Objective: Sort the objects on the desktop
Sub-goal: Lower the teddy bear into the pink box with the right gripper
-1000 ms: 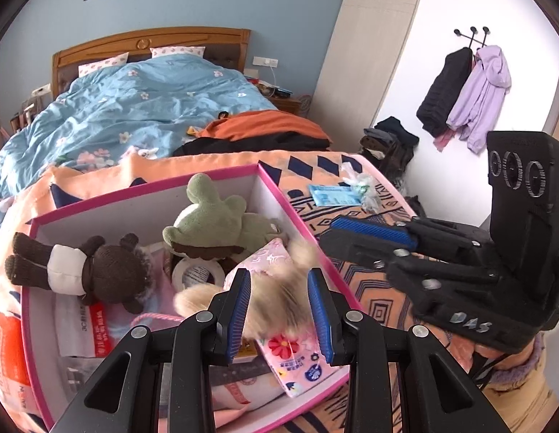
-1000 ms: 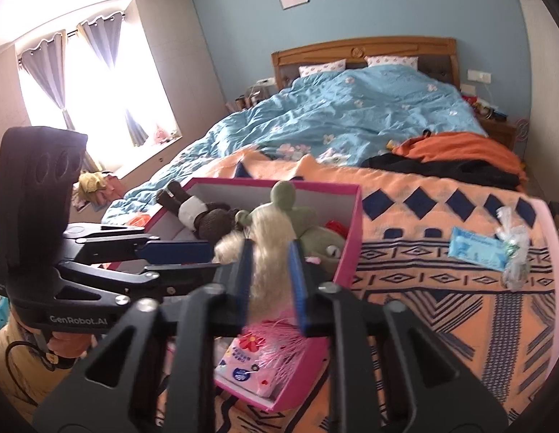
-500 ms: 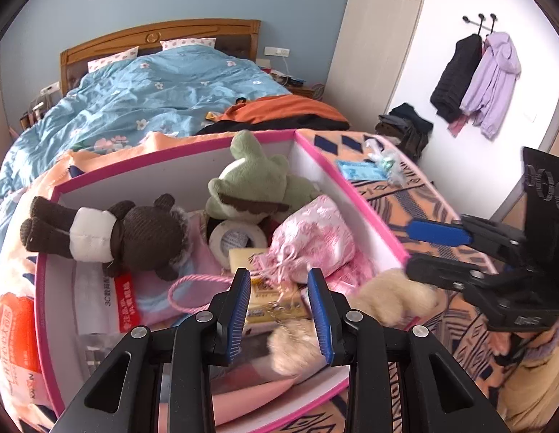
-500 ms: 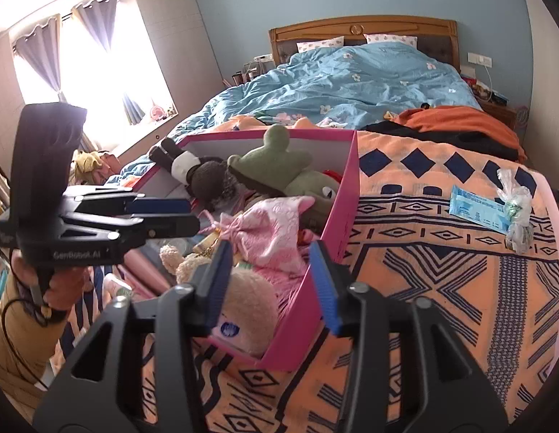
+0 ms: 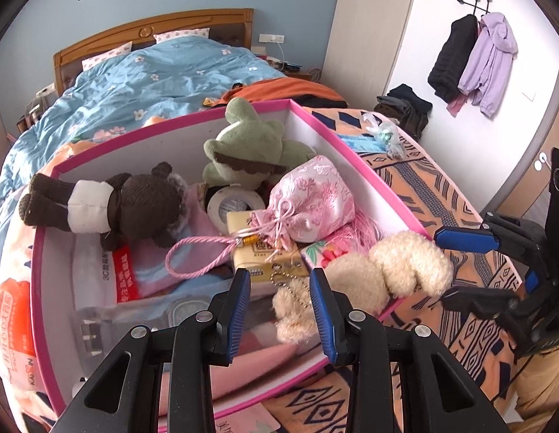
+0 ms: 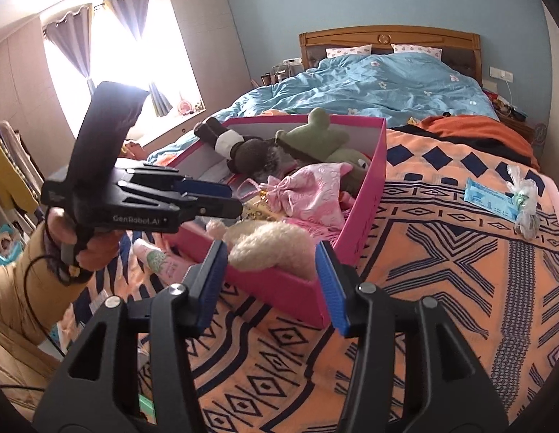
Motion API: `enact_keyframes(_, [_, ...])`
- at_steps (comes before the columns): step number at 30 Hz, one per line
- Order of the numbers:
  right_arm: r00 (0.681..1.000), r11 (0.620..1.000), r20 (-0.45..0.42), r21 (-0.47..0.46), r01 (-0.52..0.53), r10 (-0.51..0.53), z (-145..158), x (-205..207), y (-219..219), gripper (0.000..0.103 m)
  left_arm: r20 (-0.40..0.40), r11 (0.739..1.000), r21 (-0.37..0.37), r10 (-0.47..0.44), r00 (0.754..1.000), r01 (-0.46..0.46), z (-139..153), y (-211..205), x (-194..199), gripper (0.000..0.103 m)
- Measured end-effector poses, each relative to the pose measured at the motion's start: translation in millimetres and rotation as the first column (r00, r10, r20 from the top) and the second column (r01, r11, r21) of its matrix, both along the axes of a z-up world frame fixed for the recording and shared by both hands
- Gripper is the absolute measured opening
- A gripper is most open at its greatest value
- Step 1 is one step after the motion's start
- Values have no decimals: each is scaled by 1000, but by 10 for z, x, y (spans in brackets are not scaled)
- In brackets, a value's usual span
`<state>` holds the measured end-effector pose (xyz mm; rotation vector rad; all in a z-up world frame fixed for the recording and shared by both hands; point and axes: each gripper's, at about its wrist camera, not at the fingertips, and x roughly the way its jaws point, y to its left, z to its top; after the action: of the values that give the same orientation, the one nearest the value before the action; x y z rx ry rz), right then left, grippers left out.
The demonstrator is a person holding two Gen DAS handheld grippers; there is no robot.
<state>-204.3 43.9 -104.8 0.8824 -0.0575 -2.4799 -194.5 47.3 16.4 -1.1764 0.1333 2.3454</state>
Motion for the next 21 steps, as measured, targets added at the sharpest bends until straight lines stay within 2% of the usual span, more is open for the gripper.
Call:
enact_keyframes(8, [996, 972, -87, 232, 20, 0, -86, -10, -308, 53, 17, 1000, -14, -23, 1000, 23, -57, -17, 66, 40])
enact_keyframes(11, [997, 980, -73, 200, 3, 12, -83, -103, -285, 47, 22, 1000, -11, -22, 1000, 22, -58, -32, 68, 41])
enact_keyframes(13, [997, 983, -74, 184, 16, -2, -59, -159, -255, 36, 28, 1000, -2, -22, 999, 22, -69, -37, 69, 45])
enact_keyframes(14, [997, 984, -73, 178, 22, -9, -52, -183, -244, 35, 29, 1000, 2, -23, 999, 23, -70, -47, 62, 47])
enact_keyframes(19, [996, 985, -73, 159, 69, -58, -40, -347, -229, 34, 36, 999, 6, -31, 999, 31, -77, -34, 56, 49])
enact_keyframes(21, [997, 987, -56, 152, 57, -49, -54, -427, -244, 34, 35, 999, 3, -34, 999, 34, -73, -33, 51, 49])
